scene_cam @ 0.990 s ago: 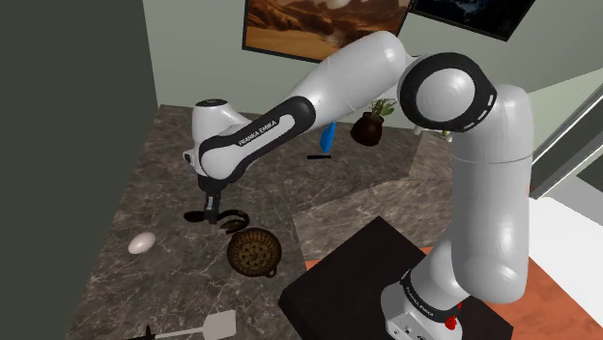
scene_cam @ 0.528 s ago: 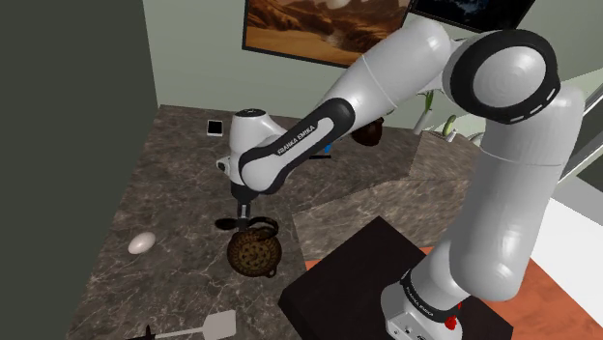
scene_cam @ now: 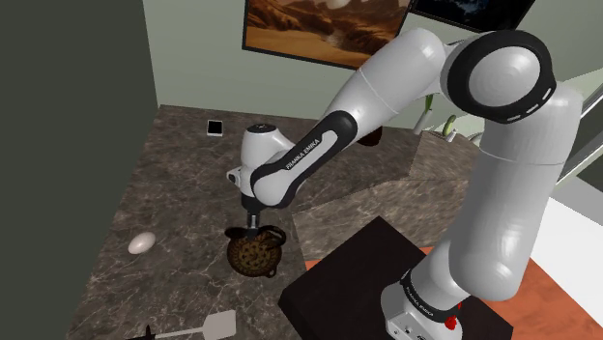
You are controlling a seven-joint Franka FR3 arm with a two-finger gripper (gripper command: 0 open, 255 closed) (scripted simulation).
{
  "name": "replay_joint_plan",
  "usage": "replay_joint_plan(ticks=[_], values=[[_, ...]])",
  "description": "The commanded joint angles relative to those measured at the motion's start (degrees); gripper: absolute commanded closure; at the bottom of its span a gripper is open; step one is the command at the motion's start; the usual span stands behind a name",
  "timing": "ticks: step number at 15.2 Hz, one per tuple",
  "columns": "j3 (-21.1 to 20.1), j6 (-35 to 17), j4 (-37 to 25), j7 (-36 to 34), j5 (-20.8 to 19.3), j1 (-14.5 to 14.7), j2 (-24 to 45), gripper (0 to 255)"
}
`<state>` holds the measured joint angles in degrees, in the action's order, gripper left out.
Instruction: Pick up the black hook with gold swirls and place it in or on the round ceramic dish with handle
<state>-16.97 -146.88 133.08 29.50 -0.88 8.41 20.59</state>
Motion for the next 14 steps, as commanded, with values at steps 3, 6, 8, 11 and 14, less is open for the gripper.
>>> replay_joint_plan(ticks=[3, 6, 8, 11, 14], values=[[0.9, -2.7, -0.4, -0.4, -1.2, 0.5, 3.1, 255], [1.6, -4.5, -0.9, -0.9, -2.0, 1.1, 5.5, 255], [1.9, -5.4, -1.1, -1.0, -2.4, 1.3, 6.5, 255], [1.9, -5.3, -1.1, -1.0, -2.3, 1.3, 6.5, 255], [1.9, -5.3, -1.1, -1.0, -2.3, 1.3, 6.5, 255]])
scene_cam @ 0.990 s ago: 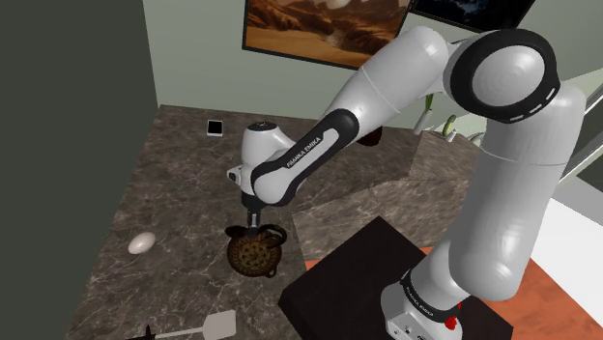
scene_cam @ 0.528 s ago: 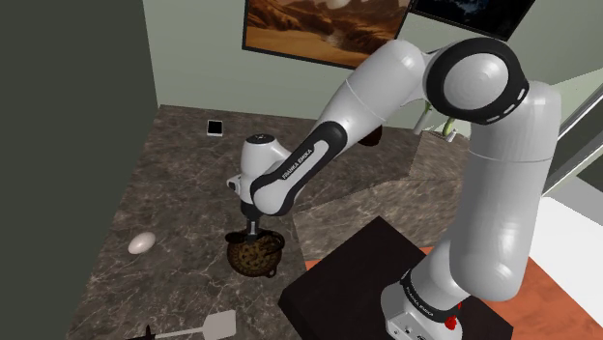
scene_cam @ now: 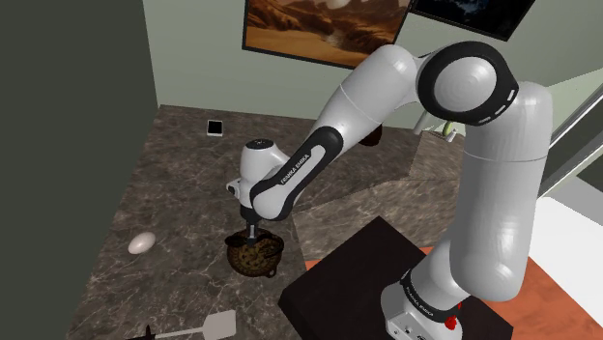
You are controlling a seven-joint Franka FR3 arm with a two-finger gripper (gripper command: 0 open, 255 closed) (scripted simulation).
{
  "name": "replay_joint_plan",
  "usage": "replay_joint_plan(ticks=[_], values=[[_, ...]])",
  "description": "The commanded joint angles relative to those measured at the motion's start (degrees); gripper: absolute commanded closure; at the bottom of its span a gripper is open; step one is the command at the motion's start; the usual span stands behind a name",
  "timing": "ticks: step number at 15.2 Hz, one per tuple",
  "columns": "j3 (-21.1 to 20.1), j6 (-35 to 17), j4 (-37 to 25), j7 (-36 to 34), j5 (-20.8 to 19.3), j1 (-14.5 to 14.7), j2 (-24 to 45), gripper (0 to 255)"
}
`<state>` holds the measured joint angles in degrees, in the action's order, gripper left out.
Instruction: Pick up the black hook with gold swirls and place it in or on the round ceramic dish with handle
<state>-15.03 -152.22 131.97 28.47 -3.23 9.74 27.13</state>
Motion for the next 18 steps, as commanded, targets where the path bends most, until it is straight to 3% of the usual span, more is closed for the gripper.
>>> replay_joint_plan(ticks=[1, 2, 7, 11, 18], values=[[0.0, 0.0, 0.0, 0.0, 0.0, 0.0, 0.0, 255], [0.0, 0.0, 0.0, 0.0, 0.0, 0.0, 0.0, 0], [0.0, 0.0, 0.0, 0.0, 0.0, 0.0, 0.0, 0], [-1.9, 6.4, 0.2, 1.7, 2.3, -1.9, -6.7, 0], [-1.9, 6.4, 0.2, 1.7, 2.4, -1.9, -6.7, 0]])
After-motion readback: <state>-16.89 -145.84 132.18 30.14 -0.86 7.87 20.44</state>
